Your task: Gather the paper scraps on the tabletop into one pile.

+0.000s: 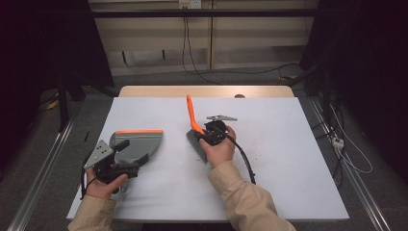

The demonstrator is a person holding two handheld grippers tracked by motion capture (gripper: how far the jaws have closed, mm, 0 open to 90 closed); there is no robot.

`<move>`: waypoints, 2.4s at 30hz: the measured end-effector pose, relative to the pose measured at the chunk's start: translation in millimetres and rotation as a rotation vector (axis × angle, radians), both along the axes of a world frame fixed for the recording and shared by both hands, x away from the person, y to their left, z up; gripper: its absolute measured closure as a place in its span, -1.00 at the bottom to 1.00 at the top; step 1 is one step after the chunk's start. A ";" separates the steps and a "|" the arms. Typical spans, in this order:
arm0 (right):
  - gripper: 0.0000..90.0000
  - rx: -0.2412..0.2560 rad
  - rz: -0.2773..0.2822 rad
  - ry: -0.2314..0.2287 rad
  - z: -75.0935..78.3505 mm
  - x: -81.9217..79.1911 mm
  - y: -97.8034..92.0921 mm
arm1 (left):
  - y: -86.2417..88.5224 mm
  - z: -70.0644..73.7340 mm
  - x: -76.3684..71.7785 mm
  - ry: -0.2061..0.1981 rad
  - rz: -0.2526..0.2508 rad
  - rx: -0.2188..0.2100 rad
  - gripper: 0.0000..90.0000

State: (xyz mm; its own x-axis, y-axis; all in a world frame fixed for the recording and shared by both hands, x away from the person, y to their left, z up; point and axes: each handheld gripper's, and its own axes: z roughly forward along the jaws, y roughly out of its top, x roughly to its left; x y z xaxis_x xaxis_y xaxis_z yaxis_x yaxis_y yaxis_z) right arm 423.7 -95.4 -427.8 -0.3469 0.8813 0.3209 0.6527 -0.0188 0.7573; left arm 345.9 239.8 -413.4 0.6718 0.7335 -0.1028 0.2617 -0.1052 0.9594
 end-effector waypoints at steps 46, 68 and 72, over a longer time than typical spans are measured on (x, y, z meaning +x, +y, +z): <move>0.59 -0.228 0.653 -0.272 -1.1 72.1 -35.4 | 0.4 1.6 -0.6 0.009 0.044 0.008 -0.86; 0.59 -0.204 0.642 -0.309 27.7 21.0 -73.8 | -0.1 6.6 -3.3 0.031 0.011 0.043 -0.85; 0.59 -0.186 0.615 -0.312 33.4 17.9 -72.5 | -0.4 6.0 -3.3 0.034 0.006 0.038 -0.85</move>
State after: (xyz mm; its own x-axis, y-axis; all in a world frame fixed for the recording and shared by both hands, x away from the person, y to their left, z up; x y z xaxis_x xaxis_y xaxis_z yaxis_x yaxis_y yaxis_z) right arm 441.6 -167.9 -394.4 -0.8501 0.5265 -0.0110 0.2556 0.4308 0.8655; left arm 342.5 239.4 -407.4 0.6637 0.7416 -0.0974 0.2946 -0.1395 0.9454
